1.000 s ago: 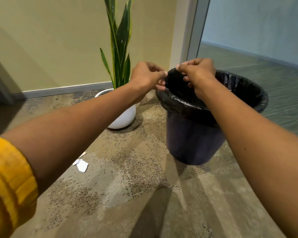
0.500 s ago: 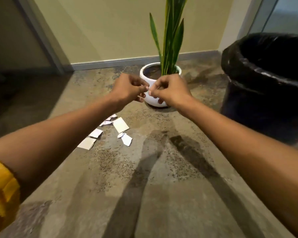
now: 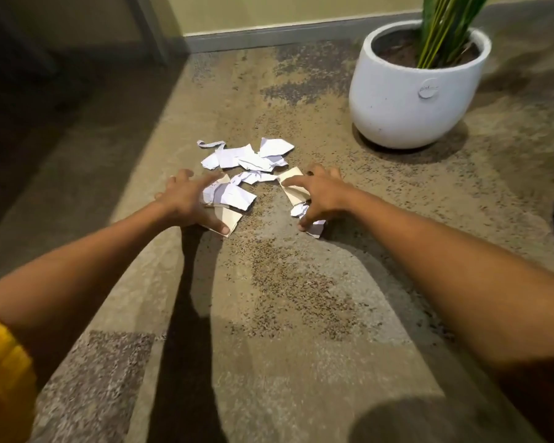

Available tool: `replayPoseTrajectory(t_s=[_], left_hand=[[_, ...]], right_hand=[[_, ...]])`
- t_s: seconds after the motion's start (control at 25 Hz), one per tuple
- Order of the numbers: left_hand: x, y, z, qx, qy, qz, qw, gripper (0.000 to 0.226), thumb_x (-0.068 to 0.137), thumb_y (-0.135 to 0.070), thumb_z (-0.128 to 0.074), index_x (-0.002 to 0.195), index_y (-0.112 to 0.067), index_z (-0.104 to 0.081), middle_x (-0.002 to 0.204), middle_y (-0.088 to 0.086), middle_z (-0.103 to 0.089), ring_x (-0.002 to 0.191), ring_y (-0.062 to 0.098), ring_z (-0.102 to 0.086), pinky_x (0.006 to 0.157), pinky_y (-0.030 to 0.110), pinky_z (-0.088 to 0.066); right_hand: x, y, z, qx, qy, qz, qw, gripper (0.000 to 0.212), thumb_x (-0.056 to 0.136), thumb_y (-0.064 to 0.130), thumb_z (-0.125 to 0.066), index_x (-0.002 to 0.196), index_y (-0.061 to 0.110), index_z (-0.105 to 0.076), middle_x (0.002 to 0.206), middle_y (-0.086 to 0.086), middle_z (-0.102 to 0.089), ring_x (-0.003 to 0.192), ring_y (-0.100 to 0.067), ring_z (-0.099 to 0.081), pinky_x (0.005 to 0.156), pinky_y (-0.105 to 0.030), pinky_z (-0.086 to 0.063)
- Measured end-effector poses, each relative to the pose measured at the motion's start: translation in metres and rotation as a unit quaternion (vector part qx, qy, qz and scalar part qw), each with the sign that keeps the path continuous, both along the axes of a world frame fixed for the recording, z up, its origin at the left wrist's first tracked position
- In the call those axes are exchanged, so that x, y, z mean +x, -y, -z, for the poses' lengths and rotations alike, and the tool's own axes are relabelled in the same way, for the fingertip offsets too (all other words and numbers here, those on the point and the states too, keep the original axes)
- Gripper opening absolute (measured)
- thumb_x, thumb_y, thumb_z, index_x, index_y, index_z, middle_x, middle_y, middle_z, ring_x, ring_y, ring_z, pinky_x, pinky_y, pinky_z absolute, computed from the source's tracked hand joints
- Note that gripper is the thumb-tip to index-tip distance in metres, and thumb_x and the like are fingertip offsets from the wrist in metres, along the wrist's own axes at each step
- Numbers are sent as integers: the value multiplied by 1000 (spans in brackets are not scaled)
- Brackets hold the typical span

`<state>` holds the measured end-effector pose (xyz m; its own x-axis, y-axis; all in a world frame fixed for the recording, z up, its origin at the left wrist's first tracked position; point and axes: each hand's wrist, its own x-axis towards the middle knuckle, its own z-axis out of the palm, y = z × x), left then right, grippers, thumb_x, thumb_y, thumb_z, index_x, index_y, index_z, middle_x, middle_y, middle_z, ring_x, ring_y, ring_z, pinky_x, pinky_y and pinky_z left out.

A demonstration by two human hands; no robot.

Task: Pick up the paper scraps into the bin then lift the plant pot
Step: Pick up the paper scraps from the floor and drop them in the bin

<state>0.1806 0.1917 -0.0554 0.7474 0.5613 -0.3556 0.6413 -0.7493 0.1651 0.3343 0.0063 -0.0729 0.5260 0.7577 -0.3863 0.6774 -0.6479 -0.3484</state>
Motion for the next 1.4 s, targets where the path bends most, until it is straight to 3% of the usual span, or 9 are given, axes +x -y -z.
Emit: replayPoseTrajectory(t_s=[0.2, 0.32, 0.48, 0.6, 0.76, 0.88, 1.0, 1.16, 1.4], left_hand=[[10, -18, 8, -44, -11, 22, 999, 106, 50, -46, -86, 141, -42, -31, 133, 13, -36, 127, 35, -37, 107, 43, -36], [18, -16, 9, -35, 66, 37, 997, 72, 58, -41, -84, 125, -32, -56, 112, 15, -49, 108, 34, -49, 86, 32, -41], [21, -1, 9, -41, 174, 47, 983, 34, 70, -23, -80, 102, -16, -72, 91, 15, -64, 77, 21, -48, 61, 28, -25], [24, 3, 12, -176, 234, -59, 954, 20, 72, -15, -78, 92, -16, -75, 96, 8, -71, 72, 16, -58, 73, 27, -52], [32, 15, 7, -324, 310, -183, 875, 19, 77, 6, -68, 95, 1, -69, 93, 17, -66, 59, 18, -58, 61, 17, -56], [33, 21, -2, -363, 321, -211, 849, 12, 81, 7, -63, 87, -2, -69, 84, 16, -66, 60, 19, -62, 58, 19, -57], [31, 28, -11, -368, 325, -224, 842, 16, 82, 4, -63, 79, -10, -70, 76, 7, -69, 52, 10, -65, 53, 18, -56], [28, 37, -29, -360, 321, -189, 855, 16, 82, 0, -64, 82, -14, -72, 82, 0, -71, 61, 5, -65, 55, 17, -53], [31, 64, -68, -349, 329, -155, 864, 17, 81, 0, -65, 94, -8, -72, 70, -3, -73, 53, 0, -65, 49, 14, -49]], right_hand=[[15, -27, -10, -82, 8, -51, 995, 101, 69, 29, -82, 147, 43, -21, 158, -14, -2, 142, -47, 0, 115, -59, -18], [13, -34, -5, -51, 27, -40, 998, 86, 69, 27, -82, 141, 38, -37, 153, -14, -14, 140, -44, -11, 113, -55, -27], [9, -27, 2, 20, 35, -6, 999, 70, 64, 28, -84, 125, 29, -50, 144, -12, -25, 129, -39, -36, 103, -47, -42], [6, -20, 5, 56, 41, -5, 998, 57, 69, 30, -79, 121, 26, -55, 138, -13, -32, 118, -35, -48, 95, -38, -47], [-9, -6, 7, 112, 54, 32, 992, 28, 82, 26, -66, 110, 29, -61, 133, -12, -40, 123, -34, -44, 98, -40, -41], [-26, 7, 2, 66, 24, 41, 997, 24, 78, 23, -73, 97, 32, -62, 138, -8, -36, 127, -35, -36, 101, -47, -42], [-33, 13, 1, 68, -32, 91, 993, 33, 73, 5, -74, 98, 24, -64, 141, -9, -35, 121, -31, -47, 90, -35, -46], [-36, 18, 6, 129, -94, 178, 971, 22, 80, 0, -65, 100, 7, -66, 113, -14, -62, 94, -27, -64, 80, -38, -57], [-29, 59, -31, 226, -229, 306, 896, 16, 78, -4, -69, 88, 8, -71, 92, -6, -67, 81, -17, -63, 61, -26, -55]])
